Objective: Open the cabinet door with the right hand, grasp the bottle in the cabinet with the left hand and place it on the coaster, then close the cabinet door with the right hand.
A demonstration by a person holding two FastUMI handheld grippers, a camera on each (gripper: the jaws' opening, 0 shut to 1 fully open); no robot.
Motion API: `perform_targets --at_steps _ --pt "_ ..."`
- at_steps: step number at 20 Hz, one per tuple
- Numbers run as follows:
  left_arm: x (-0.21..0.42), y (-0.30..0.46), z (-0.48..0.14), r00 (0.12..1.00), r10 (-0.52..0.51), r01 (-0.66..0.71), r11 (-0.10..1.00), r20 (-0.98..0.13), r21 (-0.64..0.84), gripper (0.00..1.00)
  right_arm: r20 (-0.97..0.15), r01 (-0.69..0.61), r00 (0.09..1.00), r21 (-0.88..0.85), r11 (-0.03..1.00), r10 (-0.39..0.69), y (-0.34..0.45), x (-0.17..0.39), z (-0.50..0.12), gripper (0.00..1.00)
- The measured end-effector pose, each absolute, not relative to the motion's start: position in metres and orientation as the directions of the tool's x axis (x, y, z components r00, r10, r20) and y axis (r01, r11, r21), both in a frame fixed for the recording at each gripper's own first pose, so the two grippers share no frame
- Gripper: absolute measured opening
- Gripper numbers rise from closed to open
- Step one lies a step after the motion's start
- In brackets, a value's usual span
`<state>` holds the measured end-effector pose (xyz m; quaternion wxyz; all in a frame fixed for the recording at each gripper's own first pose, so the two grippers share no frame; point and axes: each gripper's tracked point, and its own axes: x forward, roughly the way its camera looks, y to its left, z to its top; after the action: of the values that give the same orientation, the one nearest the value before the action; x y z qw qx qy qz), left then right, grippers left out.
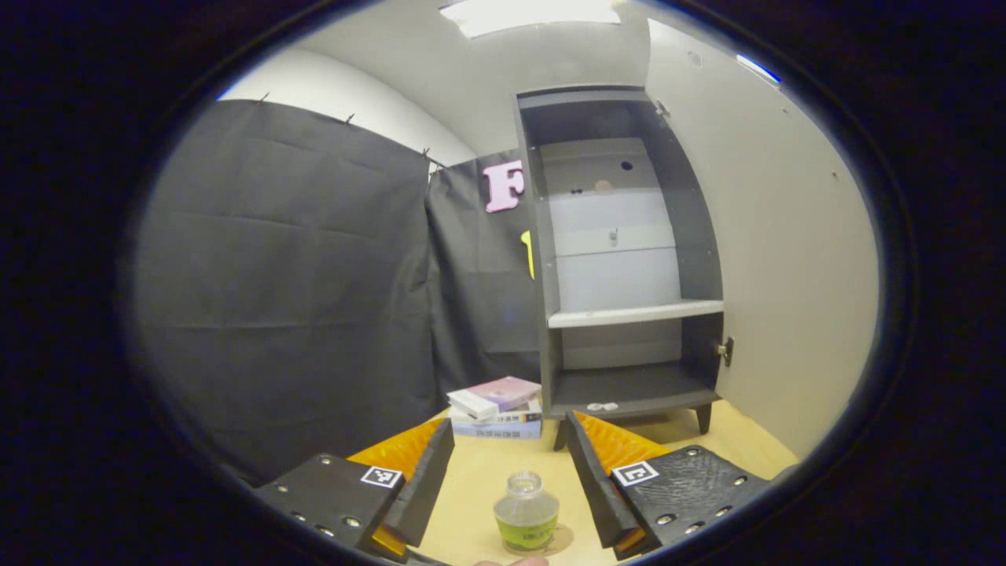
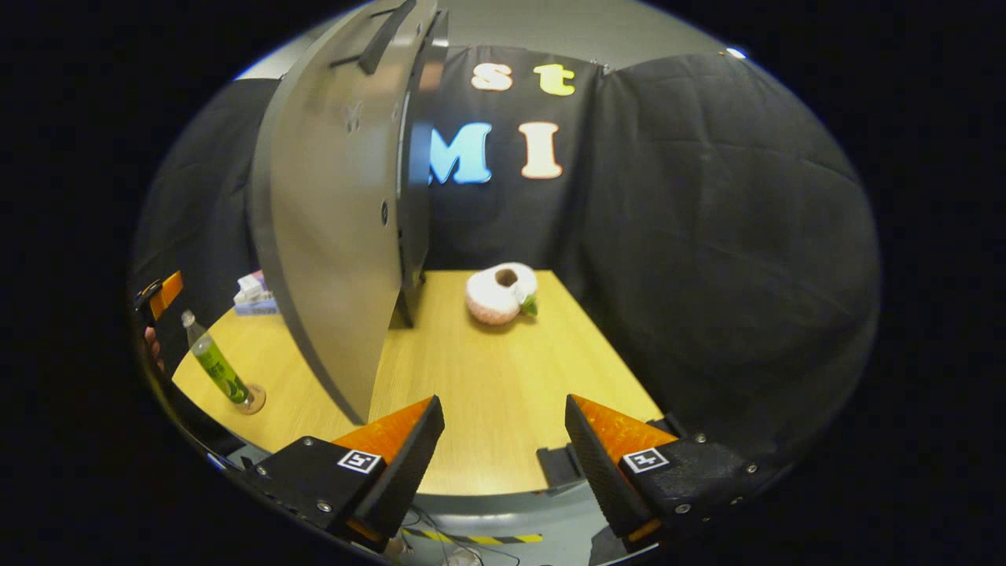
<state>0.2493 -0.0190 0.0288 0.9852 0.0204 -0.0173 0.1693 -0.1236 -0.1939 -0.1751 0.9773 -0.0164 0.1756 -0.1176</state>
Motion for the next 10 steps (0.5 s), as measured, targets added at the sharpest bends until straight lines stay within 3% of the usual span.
perform_targets --at_steps 3,4,6,7,9,10 --pt "0.254 -0.023 0.055 0.946 0.321 -0.323 0.945 0.045 0.046 0.81 -0.278 0.184 0.945 0.01 0.983 -0.174 -0.18 -0.105 -0.126 0.96" --pt "0.252 -0.025 0.061 0.948 0.317 -0.319 0.946 0.035 0.062 0.86 -0.25 0.17 0.956 0.035 0.985 -0.156 -0.175 -0.1 -0.104 0.95" --pt "0.246 -0.026 0.084 0.95 0.308 -0.312 0.945 0.059 0.097 0.77 -0.167 0.135 0.979 0.091 0.987 -0.118 -0.166 -0.092 -0.052 0.95" --pt "0.247 -0.027 0.1 0.949 0.298 -0.308 0.945 0.101 0.11 0.85 -0.125 0.108 0.988 0.117 0.987 -0.094 -0.159 -0.089 -0.029 0.95" --pt "0.252 -0.047 0.116 0.973 0.186 -0.202 0.973 0.134 0.115 0.81 -0.062 0.063 0.997 0.146 0.987 -0.055 -0.146 -0.088 0.009 0.96" --pt "0.252 -0.059 0.118 0.981 0.147 -0.161 0.981 0.129 0.107 0.86 -0.03 0.045 0.999 0.157 0.987 -0.04 -0.141 -0.089 0.025 0.95"
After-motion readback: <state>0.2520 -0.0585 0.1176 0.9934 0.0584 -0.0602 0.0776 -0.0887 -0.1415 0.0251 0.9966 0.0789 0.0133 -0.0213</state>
